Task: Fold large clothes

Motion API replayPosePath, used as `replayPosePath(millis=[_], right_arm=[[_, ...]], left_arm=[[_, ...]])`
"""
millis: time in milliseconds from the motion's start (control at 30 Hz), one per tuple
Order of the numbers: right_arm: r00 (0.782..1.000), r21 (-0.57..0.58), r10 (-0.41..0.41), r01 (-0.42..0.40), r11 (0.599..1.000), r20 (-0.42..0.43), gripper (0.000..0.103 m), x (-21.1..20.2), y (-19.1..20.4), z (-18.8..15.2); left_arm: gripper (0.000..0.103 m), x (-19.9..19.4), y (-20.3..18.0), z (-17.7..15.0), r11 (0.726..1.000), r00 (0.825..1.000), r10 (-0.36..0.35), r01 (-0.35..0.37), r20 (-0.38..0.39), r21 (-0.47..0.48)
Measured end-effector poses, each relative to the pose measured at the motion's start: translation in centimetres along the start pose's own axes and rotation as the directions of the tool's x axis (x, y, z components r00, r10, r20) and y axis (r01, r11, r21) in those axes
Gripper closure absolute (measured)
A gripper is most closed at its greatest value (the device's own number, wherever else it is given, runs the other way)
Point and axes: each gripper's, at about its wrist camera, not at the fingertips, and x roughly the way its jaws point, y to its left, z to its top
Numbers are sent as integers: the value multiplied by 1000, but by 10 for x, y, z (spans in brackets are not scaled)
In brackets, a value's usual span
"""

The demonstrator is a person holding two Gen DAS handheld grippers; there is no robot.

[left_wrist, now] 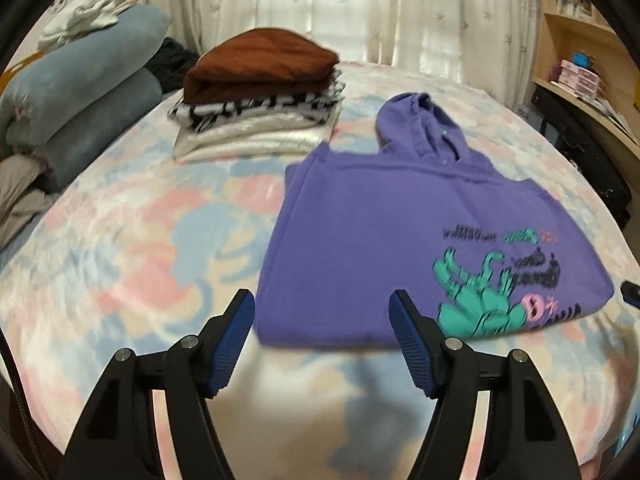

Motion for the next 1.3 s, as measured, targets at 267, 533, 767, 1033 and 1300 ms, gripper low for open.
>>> replayPosePath(millis=[267, 533, 767, 1033, 1300], right_arm=[[998, -76, 62, -62, 995, -9, 63, 15, 40, 89], [995, -129, 85, -91, 987, -54, 53, 73, 78, 200], [991, -162, 86, -103, 981, -106, 51, 175, 116, 270], [981, -136, 106, -129, 982, -164, 51, 294, 144, 305], [967, -118, 154, -180, 977, -202, 52, 354, 164, 316]], left_arm=[[35, 35, -21, 99, 992, 998, -70, 69, 1, 101], [35, 138, -65, 205, 973, 989, -131, 141, -65, 185], [35, 269, -99, 260, 977, 980, -75, 109, -183, 183], [35, 369, -102, 278, 986, 960, -18, 63, -279, 152], [18, 404, -98, 282, 993, 953, -72, 96, -293, 66]])
